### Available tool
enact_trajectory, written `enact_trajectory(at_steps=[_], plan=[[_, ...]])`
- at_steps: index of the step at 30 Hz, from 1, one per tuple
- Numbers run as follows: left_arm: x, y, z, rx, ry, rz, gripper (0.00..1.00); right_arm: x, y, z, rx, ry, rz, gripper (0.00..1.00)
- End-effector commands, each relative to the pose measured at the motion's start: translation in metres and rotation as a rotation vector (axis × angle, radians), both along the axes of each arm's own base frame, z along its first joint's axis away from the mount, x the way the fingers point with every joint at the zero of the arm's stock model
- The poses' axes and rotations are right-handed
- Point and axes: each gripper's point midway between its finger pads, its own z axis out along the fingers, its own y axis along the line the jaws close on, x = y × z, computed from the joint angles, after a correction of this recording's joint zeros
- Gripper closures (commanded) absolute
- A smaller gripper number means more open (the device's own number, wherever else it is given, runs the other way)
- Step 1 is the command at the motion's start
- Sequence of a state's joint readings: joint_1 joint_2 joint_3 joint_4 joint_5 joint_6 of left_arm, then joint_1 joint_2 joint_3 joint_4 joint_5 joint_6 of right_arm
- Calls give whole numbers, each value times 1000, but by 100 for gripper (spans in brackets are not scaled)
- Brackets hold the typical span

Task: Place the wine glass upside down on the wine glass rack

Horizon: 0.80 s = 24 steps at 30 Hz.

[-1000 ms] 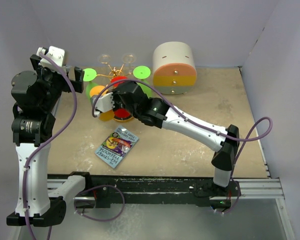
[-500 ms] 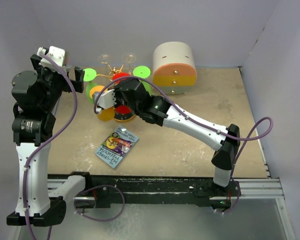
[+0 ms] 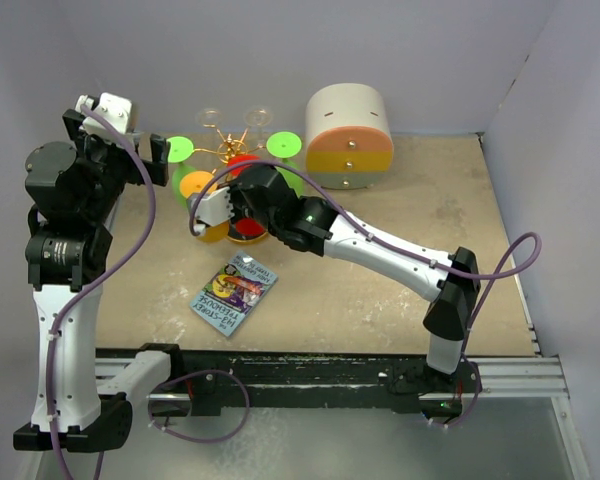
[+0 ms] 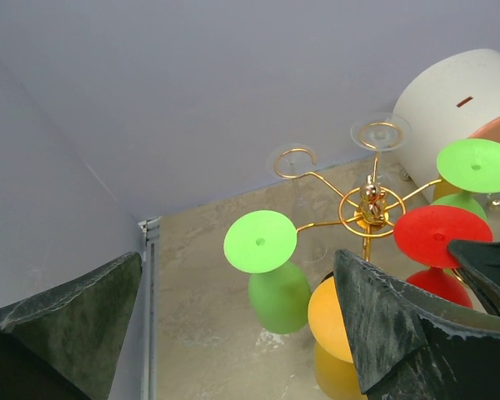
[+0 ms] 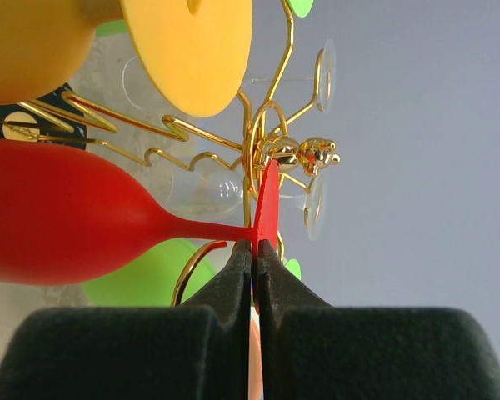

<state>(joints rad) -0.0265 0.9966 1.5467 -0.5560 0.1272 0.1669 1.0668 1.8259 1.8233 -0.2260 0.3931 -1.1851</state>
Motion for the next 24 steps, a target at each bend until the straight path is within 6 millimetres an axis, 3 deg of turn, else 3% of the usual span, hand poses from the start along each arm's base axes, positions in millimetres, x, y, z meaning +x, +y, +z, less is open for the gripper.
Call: enact_trajectory(at_steps=[1, 24], plan=[[-2, 0, 14, -15, -55, -6, 1, -5, -11, 43, 90, -64, 2, 100], [-2, -1, 12, -10, -54, -12, 1, -17, -26, 39, 98, -9, 7, 100]])
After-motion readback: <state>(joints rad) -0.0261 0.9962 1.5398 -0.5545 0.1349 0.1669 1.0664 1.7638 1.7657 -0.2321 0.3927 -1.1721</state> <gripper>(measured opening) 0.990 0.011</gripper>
